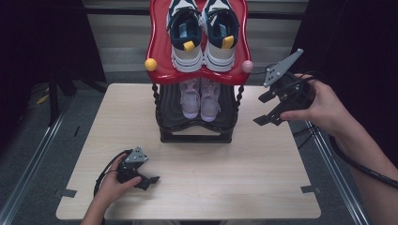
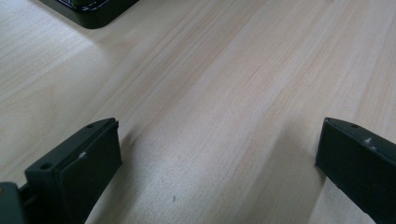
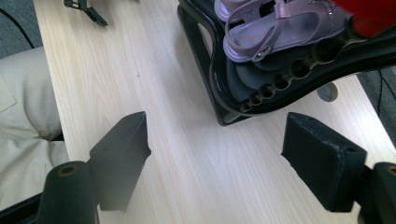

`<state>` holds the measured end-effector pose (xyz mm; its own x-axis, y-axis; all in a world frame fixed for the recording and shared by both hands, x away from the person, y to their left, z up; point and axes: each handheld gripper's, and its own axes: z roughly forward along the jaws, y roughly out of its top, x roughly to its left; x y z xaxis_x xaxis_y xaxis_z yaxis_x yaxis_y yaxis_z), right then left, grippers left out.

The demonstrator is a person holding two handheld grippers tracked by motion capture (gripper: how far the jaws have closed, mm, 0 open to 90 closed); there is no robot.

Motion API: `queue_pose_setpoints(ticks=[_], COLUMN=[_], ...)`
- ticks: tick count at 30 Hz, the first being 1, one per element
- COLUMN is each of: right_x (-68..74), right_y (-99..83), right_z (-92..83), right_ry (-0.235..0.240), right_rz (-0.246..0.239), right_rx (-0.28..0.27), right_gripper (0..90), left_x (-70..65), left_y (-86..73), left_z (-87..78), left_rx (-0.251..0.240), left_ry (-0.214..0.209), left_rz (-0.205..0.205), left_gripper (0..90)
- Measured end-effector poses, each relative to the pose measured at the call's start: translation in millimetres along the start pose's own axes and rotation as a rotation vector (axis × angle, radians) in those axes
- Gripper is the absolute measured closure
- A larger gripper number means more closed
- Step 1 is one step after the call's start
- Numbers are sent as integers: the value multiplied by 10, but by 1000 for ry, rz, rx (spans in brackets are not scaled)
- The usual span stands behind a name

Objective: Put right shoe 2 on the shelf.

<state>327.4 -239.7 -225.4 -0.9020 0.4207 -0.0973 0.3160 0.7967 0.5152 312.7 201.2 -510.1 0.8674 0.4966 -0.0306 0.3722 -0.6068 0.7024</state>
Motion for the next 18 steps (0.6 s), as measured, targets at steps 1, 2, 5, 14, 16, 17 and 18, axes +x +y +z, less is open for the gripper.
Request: queue_pose_setpoints(ticks=[1, 2, 5, 14, 16, 17, 18], right_x=[8, 15, 35, 116, 130, 136, 146], right_y=[-18, -33, -84, -245, -275, -284, -298], right_z=[24, 46, 130, 409, 461, 478, 498], right_ry=[8, 8, 12, 20, 23, 22, 22], right_rz=[-3, 2, 2, -2, -2, -3, 0], right_rx=[-7, -9, -6, -2, -3, -3, 2], right_gripper=[223, 218, 209, 205, 209, 208, 204], left_x=[0, 0, 0, -1, -1, 0, 0], left_y=[0, 0, -1, -1, -1, -1, -1], left_z=[1, 1, 1, 0, 0, 0, 0], left_rx=[0, -1, -1, 2, 2, 2, 2], left_ry=[0, 0, 1, -1, -1, -1, -1], left_rz=[0, 0, 0, 0, 0, 1, 0], left_gripper=[0, 0, 0, 0, 0, 0, 0])
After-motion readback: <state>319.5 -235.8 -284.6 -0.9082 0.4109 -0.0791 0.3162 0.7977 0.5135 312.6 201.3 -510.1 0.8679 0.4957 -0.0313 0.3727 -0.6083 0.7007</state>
